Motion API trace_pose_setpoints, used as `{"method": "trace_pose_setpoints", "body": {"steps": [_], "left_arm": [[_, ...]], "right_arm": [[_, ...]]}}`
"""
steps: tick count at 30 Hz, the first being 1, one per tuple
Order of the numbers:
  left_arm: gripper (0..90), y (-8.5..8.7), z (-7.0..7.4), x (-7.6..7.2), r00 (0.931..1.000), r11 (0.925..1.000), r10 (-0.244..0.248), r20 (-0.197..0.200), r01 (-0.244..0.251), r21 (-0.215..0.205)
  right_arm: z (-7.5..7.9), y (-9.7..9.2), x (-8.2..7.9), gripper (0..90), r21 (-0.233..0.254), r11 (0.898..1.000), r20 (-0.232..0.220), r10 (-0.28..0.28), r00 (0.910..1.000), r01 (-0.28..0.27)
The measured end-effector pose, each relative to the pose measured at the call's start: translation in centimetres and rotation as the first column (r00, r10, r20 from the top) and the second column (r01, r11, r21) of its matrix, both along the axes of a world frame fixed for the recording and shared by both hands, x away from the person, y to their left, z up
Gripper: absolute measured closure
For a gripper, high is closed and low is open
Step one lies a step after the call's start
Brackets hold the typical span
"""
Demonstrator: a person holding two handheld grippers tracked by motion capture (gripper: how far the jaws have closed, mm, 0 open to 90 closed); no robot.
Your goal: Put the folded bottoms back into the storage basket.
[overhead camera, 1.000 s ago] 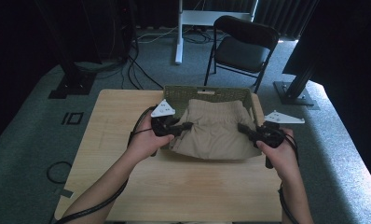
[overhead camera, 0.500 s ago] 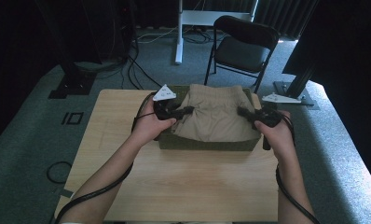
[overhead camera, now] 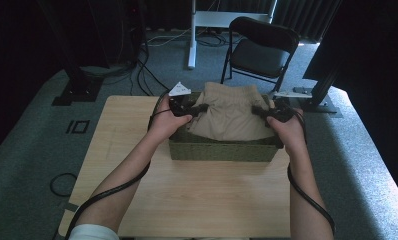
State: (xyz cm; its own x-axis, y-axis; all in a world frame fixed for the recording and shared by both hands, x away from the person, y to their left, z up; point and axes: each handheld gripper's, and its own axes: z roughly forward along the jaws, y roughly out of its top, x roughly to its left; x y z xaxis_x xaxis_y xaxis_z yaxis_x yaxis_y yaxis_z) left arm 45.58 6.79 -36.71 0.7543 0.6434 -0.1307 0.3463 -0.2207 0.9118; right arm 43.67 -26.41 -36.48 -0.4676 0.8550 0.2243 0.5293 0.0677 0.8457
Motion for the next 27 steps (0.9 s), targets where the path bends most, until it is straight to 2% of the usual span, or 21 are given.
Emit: {"method": "trace_pose_setpoints", "body": {"steps": [5,9,15,16,18,19,20,23,27], "left_arm": [[76.3,-0.2,-1.4,1.5,0.9991,0.9995,0.031,-0.029,-0.031,-0.006],[76.3,-0.4,-2.6,2.7,0.9975,0.9986,0.051,-0.050,-0.052,-0.010],[76.4,-0.8,-4.4,4.3,0.9938,0.9960,0.088,-0.068,-0.089,-0.010],[76.4,-0.9,-4.8,4.6,0.9931,0.9961,0.087,-0.079,-0.088,-0.002],[76.5,-1.1,-5.4,4.9,0.9921,0.9948,0.102,-0.074,-0.101,0.005],[76.5,-1.2,-5.8,5.1,0.9919,0.9947,0.101,-0.076,-0.099,0.026],[76.5,-1.3,-6.2,5.3,0.9909,0.9940,0.108,-0.081,-0.105,0.031],[76.5,-1.5,-7.2,5.7,0.9881,0.9925,0.114,-0.103,-0.109,0.055],[76.5,-1.7,-8.5,6.3,0.9781,0.9878,0.144,-0.151,-0.133,0.081]], "right_arm": [[-1.3,-0.2,1.8,79.9,-0.004,1.000,0.005,0.012,0.9999,-0.012],[-2.7,-0.3,3.0,79.9,0.013,1.000,0.006,0.007,1.0000,-0.007],[-4.2,0.0,4.9,79.9,-0.027,1.000,-0.001,-0.008,1.0000,0.008],[-4.8,0.1,5.5,79.8,-0.036,0.999,-0.006,-0.010,0.9999,0.009],[-5.5,0.2,6.1,79.9,-0.042,0.999,-0.019,-0.018,0.9997,0.017],[-6.0,0.2,6.4,79.9,-0.040,0.999,-0.023,-0.023,0.9995,0.022],[-6.5,0.2,6.7,79.9,-0.040,0.999,-0.039,-0.029,0.9988,0.028],[-7.8,0.4,7.4,79.8,-0.062,0.997,-0.066,-0.040,0.9970,0.035],[-9.4,0.9,8.0,79.9,-0.077,0.996,-0.117,-0.062,0.9912,0.053]]}}
